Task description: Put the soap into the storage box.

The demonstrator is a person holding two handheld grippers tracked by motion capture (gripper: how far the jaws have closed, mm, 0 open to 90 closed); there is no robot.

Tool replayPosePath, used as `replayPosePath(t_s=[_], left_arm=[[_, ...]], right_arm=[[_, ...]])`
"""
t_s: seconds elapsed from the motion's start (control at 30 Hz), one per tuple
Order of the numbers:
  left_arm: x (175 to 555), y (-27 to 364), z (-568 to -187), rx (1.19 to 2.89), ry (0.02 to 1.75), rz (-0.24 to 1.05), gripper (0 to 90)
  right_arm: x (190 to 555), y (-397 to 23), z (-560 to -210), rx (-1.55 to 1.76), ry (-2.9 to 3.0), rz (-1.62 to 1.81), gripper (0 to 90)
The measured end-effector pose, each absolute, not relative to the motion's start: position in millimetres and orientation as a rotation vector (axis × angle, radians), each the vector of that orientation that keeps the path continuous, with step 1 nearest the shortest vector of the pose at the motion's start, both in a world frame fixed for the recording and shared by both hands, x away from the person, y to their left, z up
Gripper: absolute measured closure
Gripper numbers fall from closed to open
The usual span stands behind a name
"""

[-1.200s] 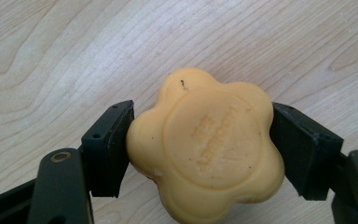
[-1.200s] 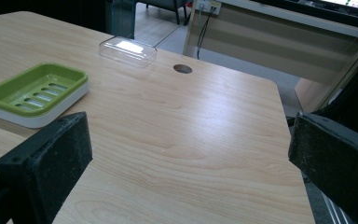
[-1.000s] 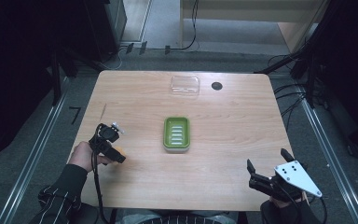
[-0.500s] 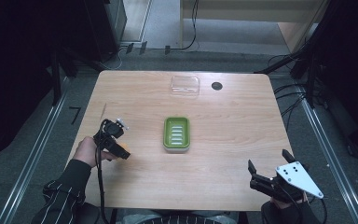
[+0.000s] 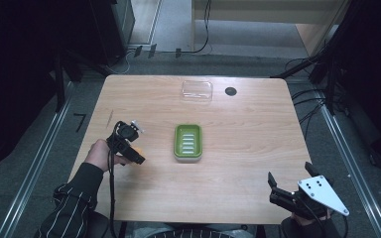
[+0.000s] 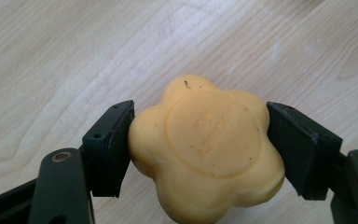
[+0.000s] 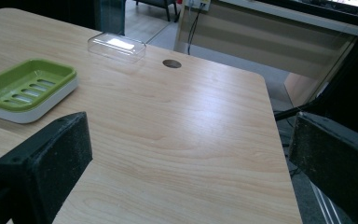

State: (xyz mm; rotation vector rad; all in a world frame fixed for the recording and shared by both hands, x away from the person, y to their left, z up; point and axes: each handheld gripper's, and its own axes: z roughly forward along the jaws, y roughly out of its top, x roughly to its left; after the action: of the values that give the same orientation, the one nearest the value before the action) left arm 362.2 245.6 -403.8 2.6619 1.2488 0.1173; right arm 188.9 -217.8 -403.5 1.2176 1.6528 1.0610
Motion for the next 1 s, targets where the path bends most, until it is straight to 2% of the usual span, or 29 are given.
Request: replayPosePath(t_s=[0.63, 1.0], left_arm=[[383, 212, -392, 2.685, 1.117, 0.132, 27.8], [392, 198, -388, 2.644, 1.083, 0.147, 27.8]], right_arm=[[173, -230, -404, 1.264, 1.606, 1.02, 0.0], [168, -233, -405, 1.277, 1.593, 1.009, 0.0]])
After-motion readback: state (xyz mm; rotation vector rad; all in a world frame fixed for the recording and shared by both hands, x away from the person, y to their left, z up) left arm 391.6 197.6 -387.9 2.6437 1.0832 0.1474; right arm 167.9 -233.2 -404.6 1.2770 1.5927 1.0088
